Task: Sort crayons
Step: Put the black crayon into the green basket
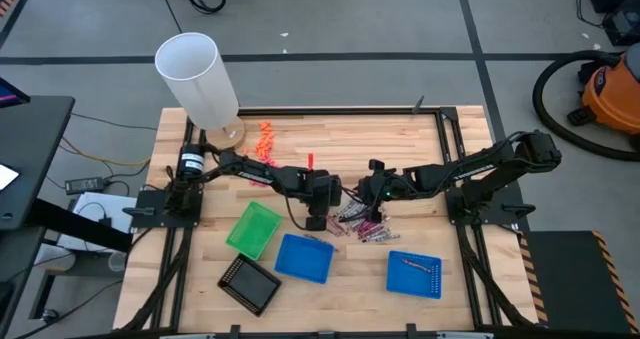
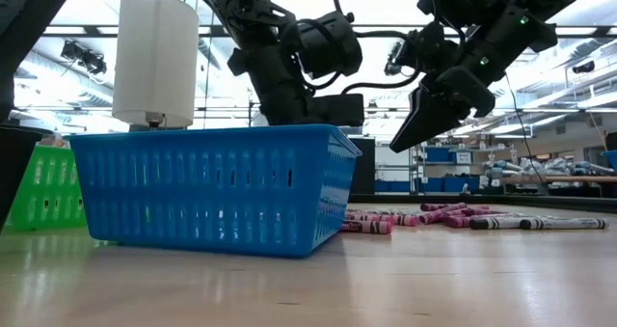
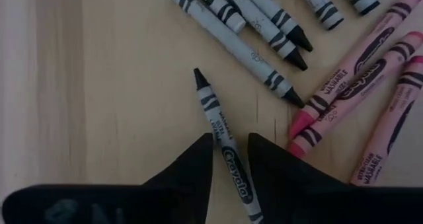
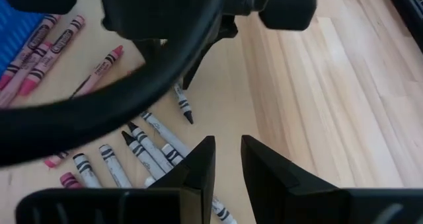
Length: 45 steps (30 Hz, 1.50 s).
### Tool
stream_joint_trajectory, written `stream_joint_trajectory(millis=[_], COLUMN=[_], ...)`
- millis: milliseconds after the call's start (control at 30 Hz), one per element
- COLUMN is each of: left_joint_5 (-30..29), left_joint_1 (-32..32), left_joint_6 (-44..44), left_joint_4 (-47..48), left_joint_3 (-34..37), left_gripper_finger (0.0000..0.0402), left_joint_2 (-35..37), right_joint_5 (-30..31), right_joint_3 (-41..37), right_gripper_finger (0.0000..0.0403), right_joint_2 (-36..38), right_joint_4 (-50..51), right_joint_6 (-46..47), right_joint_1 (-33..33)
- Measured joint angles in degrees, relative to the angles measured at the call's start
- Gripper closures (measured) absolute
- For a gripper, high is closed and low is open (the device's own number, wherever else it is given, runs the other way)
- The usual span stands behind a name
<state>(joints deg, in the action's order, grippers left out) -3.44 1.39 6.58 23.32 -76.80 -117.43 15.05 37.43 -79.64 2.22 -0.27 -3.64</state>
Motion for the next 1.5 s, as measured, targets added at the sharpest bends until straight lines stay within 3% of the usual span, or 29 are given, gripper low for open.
stream_joint_trajectory(millis=[333,500,900,1100,1233,1333,1500], left_joint_5=[-2.1,0.7,0.0,-1.4,-2.6,-6.1,-9.0], left_joint_1=[2.4,4.0,4.7,0.7,-3.3,-7.2,-14.8], left_joint_6=[0.5,-1.2,-6.4,-18.2,-29.6,-41.3,-57.7], left_joint_4=[5.7,6.7,15.5,21.8,31.1,38.6,42.5], left_joint_3=[-0.1,0.2,0.6,0.5,0.3,0.3,0.3], left_gripper_finger=[0.0389,0.0385,0.0385,0.0385,0.0385,0.0385,0.0385], left_joint_2=[0.1,1.1,9.7,17.7,23.1,24.9,25.4], right_joint_5=[0.1,0.2,1.8,1.6,-1.1,-5.3,-9.0], right_joint_3=[0.0,0.0,-0.2,-0.6,-0.6,-0.6,-0.6], right_gripper_finger=[0.0319,0.0319,0.0319,0.0319,0.0319,0.0319,0.0319], right_joint_2=[0.0,0.0,0.0,0.0,0.0,0.0,0.0], right_joint_4=[0.0,0.0,0.3,-0.2,-2.3,-4.0,-3.4], right_joint_6=[0.0,0.2,-0.2,-3.9,-7.6,-9.7,-11.8], right_joint_1=[0.0,-0.1,-0.1,-0.1,0.2,0.5,0.5])
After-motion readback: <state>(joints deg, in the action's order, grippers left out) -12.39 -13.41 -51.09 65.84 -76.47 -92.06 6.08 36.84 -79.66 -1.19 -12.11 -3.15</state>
